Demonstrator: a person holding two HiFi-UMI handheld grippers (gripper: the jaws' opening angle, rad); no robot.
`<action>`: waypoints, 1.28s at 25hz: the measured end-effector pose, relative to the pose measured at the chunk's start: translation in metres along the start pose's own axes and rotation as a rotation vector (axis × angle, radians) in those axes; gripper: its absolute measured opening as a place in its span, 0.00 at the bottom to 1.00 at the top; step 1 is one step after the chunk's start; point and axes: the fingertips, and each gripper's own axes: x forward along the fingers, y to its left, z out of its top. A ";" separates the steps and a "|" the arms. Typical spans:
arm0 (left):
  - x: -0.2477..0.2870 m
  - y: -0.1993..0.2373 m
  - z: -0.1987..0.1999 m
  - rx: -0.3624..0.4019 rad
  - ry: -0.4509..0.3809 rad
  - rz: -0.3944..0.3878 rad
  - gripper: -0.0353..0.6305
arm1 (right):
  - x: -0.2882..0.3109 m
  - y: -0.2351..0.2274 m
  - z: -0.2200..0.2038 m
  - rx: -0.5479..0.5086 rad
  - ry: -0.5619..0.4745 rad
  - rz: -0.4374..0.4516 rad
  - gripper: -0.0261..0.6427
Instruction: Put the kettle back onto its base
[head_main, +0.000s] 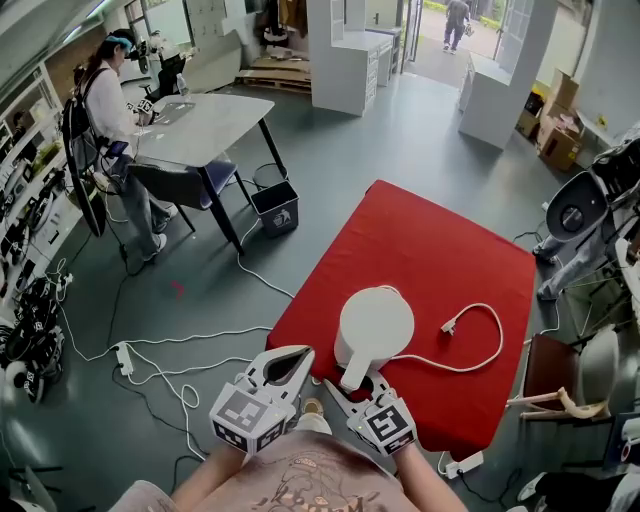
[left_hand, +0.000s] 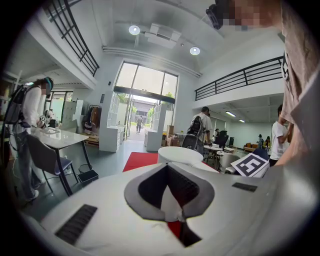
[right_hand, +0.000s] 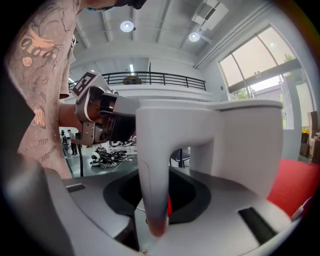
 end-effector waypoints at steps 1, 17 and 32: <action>0.000 -0.001 -0.001 -0.001 0.000 0.000 0.03 | -0.002 0.000 0.000 0.004 0.000 -0.004 0.26; -0.004 -0.036 -0.006 -0.007 -0.011 -0.047 0.03 | -0.050 -0.006 -0.010 0.021 0.016 -0.105 0.29; -0.029 -0.092 -0.009 0.003 -0.020 -0.071 0.03 | -0.125 0.006 -0.006 0.057 -0.040 -0.189 0.05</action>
